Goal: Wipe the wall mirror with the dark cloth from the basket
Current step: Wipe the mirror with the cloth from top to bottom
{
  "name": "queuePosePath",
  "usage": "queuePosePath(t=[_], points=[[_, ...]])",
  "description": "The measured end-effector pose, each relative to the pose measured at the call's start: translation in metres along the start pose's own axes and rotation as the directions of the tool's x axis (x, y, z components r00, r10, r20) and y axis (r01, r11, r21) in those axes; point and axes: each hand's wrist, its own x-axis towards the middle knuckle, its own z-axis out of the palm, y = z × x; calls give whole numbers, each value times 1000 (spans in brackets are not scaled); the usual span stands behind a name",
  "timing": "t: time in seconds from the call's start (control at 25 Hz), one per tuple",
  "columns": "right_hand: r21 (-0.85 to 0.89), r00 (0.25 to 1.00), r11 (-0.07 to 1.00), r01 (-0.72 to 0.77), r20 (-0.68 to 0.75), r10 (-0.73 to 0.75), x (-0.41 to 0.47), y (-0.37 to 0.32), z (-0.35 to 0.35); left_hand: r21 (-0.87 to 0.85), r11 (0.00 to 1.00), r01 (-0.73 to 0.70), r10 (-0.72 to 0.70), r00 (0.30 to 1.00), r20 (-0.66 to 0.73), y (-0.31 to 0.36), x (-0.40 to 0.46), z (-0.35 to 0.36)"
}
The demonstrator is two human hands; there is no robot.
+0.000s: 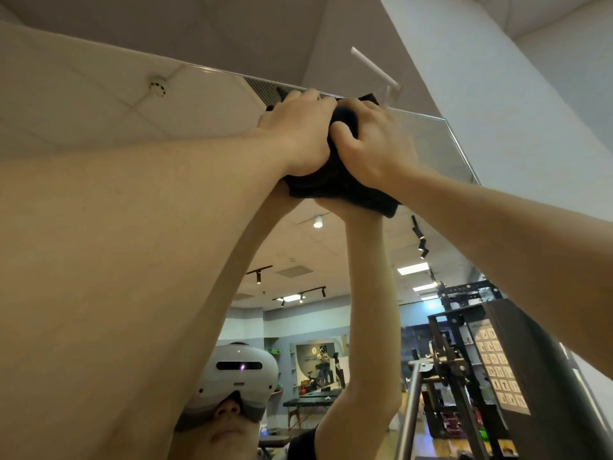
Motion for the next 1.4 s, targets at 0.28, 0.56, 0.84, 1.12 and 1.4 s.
queuePosePath(t=[0.28,0.56,0.84,1.12,1.4], points=[[-2,999,999,48,-3,-48,33,-96,46,33,999,-15,15,1000,-1,-98,-26,-54],[9,996,996,88,-8,-88,59,-204,92,26,999,20,-20,1000,-18,-196,-63,-112],[1,993,993,118,-6,-118,77,-311,134,22,997,72,-71,997,-8,-286,-109,-167],[10,989,989,145,-15,-145,85,-391,166,-19,996,83,-83,997,5,-349,-150,-207],[4,992,993,120,-31,-120,80,-404,171,-68,993,95,-97,995,-27,-365,-161,-209]])
